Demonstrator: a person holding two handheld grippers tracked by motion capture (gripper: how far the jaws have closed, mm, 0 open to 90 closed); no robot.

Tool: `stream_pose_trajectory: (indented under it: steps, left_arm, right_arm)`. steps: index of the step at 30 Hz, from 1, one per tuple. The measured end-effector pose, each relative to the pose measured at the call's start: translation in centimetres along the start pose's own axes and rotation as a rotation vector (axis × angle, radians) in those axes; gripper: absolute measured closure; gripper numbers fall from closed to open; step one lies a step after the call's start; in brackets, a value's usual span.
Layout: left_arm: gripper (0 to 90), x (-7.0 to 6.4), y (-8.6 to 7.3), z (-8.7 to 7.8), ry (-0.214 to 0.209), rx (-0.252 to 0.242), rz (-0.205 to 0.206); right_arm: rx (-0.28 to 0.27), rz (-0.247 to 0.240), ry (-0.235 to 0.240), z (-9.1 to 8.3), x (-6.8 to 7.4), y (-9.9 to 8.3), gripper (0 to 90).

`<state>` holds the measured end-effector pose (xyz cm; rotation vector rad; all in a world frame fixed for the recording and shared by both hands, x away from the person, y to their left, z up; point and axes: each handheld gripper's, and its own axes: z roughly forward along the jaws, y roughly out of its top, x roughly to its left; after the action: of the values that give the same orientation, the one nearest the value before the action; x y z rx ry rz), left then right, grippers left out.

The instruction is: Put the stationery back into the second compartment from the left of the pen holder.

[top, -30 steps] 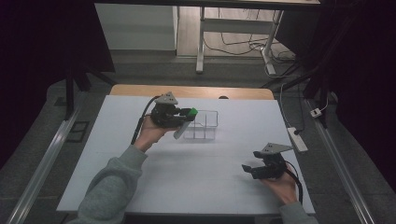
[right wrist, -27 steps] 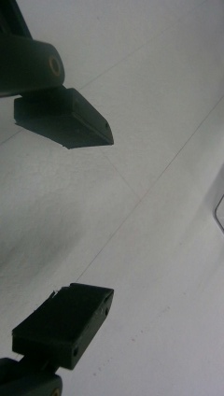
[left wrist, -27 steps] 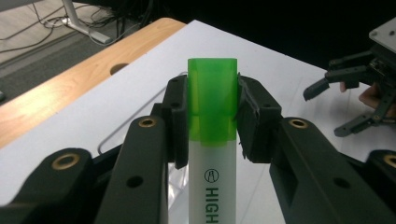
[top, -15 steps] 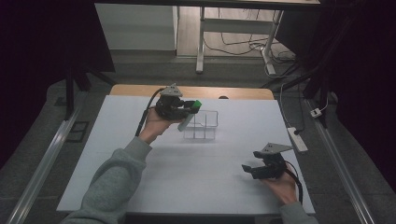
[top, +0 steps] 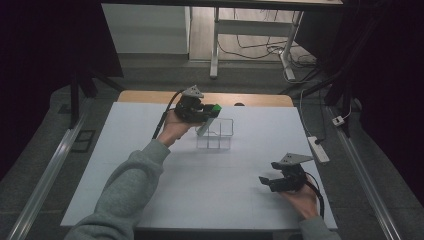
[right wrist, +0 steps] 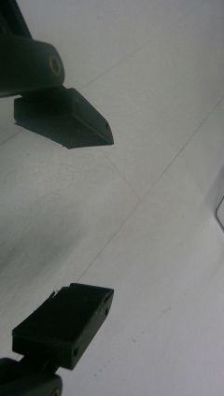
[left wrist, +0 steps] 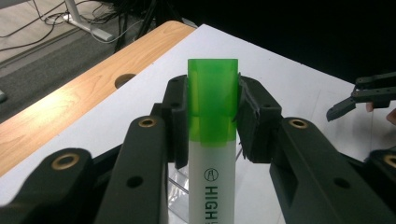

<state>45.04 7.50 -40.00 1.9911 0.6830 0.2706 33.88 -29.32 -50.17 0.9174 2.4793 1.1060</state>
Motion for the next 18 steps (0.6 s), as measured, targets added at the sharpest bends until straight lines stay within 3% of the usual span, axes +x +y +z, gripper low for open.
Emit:
stream_pose_trajectory:
  steps: [18]
  left_arm:
    - [66.0,0.4,2.5,1.0,0.016,-0.011,0.013]
  right_arm:
    - [0.003,0.001,0.004,0.1,0.0,0.0,21.6]
